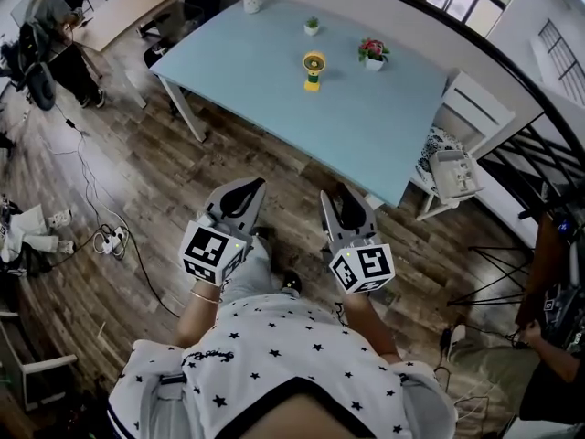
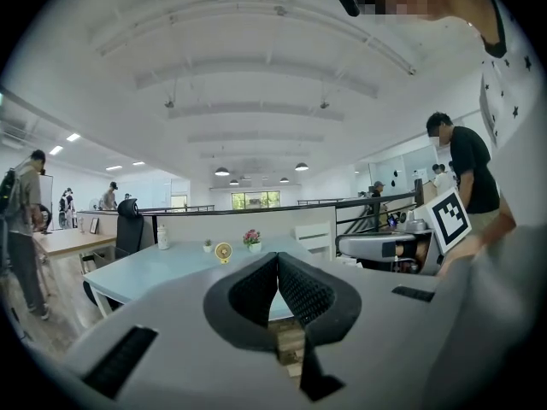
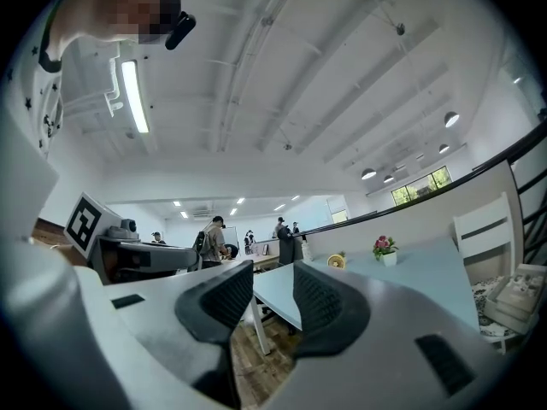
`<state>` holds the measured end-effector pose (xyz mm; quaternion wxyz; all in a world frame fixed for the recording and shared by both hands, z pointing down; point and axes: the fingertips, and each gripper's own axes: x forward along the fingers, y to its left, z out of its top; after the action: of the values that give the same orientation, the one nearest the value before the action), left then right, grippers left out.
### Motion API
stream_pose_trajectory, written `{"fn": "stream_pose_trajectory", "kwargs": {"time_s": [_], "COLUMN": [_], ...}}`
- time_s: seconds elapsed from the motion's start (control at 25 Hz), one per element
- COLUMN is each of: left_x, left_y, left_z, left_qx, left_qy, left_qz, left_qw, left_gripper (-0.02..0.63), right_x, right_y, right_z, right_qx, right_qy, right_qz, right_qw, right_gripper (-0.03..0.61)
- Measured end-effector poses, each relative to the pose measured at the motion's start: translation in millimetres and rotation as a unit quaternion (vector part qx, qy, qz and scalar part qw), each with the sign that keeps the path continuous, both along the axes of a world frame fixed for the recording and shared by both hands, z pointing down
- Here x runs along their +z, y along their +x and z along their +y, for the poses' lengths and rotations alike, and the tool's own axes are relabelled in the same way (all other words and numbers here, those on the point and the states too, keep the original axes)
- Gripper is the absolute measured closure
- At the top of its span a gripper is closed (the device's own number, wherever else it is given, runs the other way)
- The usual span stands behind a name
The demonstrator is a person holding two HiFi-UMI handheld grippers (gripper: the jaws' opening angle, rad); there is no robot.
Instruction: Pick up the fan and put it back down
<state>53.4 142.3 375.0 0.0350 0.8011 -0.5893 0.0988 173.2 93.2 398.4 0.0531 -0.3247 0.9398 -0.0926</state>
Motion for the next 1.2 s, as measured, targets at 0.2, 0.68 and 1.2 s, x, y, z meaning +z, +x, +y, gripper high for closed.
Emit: {"fn": "stream_pose_trajectory", "kwargs": {"time_s": [0.2,0.68,1.2], "left_x": [-2,5,22], "left_y": [8,-2,-54], "left_z": [-31,-111,-215], "left_qx": [0.025,0.106,0.144], "left_qy": [0.003,0.008,-0.008], "left_qz": [0.007,0.033,0.028], "left_qw": [0.9997,0.9938,0.9891], "left_gripper": [0.586,0.586,0.586], "right_x": [-4,4,19], "right_y": [13,-2,-47], "right_z": [-18,-72,-159], "right_qx": [0.031,0.099,0.161], "right_qy": [0.007,0.003,-0.021], "right_qz": [0.000,0.031,0.049], "right_qw": [1.000,0.995,0.986], "right_gripper": [0.449,0.441,0.434]}}
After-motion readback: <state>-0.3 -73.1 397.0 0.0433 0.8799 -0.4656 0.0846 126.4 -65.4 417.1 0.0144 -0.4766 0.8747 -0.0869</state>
